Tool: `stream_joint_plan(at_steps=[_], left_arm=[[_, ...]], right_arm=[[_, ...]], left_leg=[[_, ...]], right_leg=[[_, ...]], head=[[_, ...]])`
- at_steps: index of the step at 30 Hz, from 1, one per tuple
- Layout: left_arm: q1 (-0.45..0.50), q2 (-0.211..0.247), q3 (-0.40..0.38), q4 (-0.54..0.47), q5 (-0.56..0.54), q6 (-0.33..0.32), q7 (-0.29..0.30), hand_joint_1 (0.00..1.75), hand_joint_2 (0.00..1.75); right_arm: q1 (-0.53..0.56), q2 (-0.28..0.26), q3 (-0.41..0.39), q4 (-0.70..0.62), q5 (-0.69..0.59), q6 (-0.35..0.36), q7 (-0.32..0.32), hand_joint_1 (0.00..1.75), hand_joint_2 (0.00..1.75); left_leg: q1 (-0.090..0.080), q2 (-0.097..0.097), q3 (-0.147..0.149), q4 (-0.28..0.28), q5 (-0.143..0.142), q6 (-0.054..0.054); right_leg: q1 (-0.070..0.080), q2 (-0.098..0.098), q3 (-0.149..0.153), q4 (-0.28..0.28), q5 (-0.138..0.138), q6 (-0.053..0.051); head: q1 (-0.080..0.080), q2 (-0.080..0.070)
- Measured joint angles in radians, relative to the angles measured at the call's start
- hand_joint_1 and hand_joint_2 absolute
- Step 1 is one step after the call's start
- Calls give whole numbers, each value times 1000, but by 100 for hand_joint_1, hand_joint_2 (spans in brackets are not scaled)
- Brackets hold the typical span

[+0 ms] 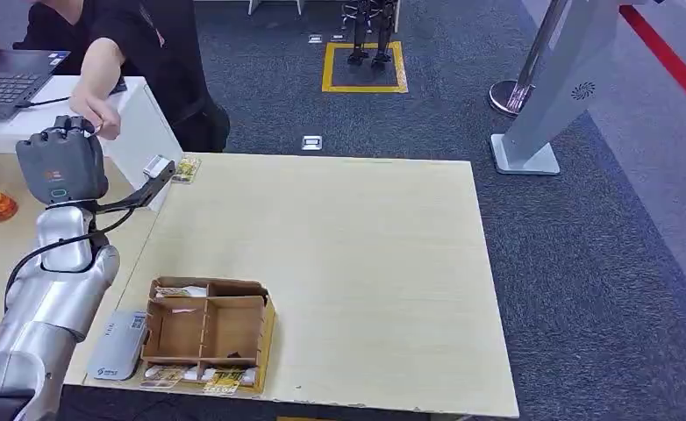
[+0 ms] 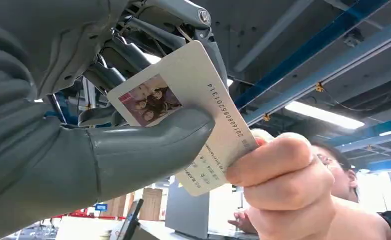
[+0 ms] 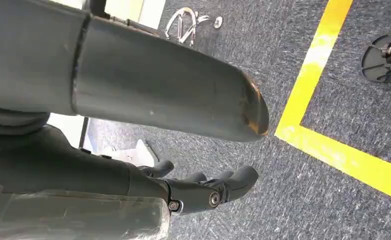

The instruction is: Pass the card to the sensor for recognition and then transmit it.

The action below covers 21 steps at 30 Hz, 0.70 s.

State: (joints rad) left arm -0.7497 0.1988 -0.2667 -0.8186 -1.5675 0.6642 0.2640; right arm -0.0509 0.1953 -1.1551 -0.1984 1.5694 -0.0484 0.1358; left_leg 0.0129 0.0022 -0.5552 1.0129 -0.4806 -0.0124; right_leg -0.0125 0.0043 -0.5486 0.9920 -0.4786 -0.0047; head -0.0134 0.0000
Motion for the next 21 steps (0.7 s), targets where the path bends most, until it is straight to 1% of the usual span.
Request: stream_joint_plan(at_steps=[6, 9, 11, 14, 16, 17, 18, 19, 20, 21], left_arm=[[3, 0, 0, 0, 5, 0, -8, 175, 175], [27, -4, 0, -25, 44, 0, -42, 175, 175], [59, -21, 0, -75, 91, 0, -93, 175, 175], [148, -62, 2, -190, 181, 0, -199, 175, 175], [222, -99, 2, -275, 288, 1, -265, 175, 175], [270, -122, -2, -320, 386, 1, -308, 175, 175], [316, -136, -9, -366, 456, 1, -337, 175, 175], [359, -146, -20, -409, 519, 1, -360, 175, 175], [405, -156, -33, -454, 558, 1, -372, 175, 175], [444, -162, -43, -491, 572, 1, -378, 175, 175]], right_arm=[[0, -1, 3, 0, 0, 0, 0, 0, 0], [0, -1, 3, 0, -6, -1, 0, 0, 0], [0, -1, 3, 0, -16, -2, 2, 0, 0], [1, -1, 0, 0, -37, -6, 3, 0, 0], [2, 1, -8, 0, -53, -12, 6, 0, 0], [2, 5, -14, 0, -65, -16, 8, 0, 0], [3, 7, -20, 0, -72, -19, 9, 0, 0], [6, 10, -26, 0, -80, -22, 11, 0, 0], [9, 14, -33, 0, -87, -23, 15, 0, 0], [11, 16, -40, 0, -92, -24, 16, 0, 0]], left_leg=[[0, 0, 0, 0, 0, 0], [0, 0, 0, 0, 0, 0], [0, 0, 0, 0, 0, 0], [-1, -1, 0, 0, 0, 0], [-1, -1, -1, 0, -1, 1], [-1, 1, -1, 0, -1, 1], [-1, 2, 0, 0, -2, 1], [-2, 3, -1, 0, -3, 1], [-1, 3, -1, 0, -3, 1], [-1, 3, -1, 0, -3, 1]], right_leg=[[0, 0, 0, 0, 0, 0], [0, 0, 0, 0, 0, 0], [0, 0, 0, 0, 0, 0], [-1, 0, 0, -1, 0, 0], [-1, 0, 0, -1, 0, 0], [-1, 1, 0, -1, 0, 1], [-1, 2, -1, -1, 0, 1], [-1, 3, -1, -1, 0, 1], [-1, 3, -1, -2, -1, 1], [-1, 2, -1, -2, -1, 1]], head=[[0, 0], [0, 0], [0, 0], [0, 0], [0, 0], [1, 0], [2, 0], [1, 0], [1, 0], [0, 0]])
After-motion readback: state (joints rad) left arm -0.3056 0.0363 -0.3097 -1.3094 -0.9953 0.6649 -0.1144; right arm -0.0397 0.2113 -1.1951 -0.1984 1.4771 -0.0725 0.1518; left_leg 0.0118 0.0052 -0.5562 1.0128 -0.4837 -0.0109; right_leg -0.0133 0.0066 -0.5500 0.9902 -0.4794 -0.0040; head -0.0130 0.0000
